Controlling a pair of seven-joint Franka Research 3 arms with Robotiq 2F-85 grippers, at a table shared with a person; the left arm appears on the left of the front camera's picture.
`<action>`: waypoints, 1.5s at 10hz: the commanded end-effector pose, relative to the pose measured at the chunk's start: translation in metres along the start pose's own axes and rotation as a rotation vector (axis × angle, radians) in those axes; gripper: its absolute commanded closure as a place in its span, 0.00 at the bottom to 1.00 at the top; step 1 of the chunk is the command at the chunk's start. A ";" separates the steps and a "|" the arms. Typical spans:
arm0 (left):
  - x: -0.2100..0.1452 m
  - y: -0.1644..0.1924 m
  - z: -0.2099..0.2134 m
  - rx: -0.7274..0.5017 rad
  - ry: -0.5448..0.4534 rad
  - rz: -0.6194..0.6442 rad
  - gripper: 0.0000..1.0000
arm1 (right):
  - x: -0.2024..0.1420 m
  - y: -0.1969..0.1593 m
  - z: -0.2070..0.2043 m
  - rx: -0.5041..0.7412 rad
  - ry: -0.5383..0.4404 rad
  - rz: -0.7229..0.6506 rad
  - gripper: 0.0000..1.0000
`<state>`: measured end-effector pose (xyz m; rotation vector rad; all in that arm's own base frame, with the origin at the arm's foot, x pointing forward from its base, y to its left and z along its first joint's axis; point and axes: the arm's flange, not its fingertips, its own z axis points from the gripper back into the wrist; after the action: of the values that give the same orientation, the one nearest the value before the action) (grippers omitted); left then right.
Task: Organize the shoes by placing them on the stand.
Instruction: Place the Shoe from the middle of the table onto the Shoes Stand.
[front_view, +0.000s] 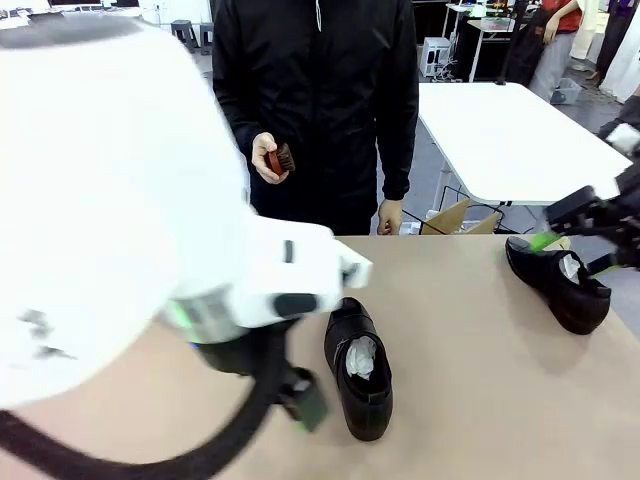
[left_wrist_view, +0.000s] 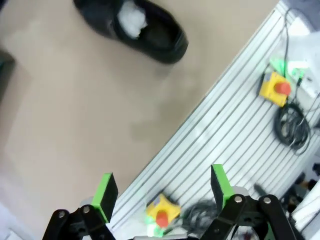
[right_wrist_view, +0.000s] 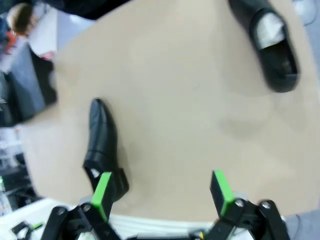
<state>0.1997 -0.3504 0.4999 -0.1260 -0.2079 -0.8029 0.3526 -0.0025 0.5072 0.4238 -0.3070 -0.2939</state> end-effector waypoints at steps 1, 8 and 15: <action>-0.019 0.017 0.020 0.016 0.019 -0.011 0.04 | -0.007 0.018 -0.015 -0.006 0.038 0.055 0.00; 0.082 -0.011 -0.079 -0.104 -0.175 0.274 0.04 | -0.007 0.018 -0.015 -0.006 0.038 0.055 0.00; 0.161 -0.026 -0.149 0.062 -0.124 0.679 0.04 | -0.007 0.018 -0.015 -0.006 0.038 0.055 0.00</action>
<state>0.3036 -0.4653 0.4047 -0.2074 -0.3209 -0.1165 0.3542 0.0212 0.5010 0.4041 -0.2799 -0.2372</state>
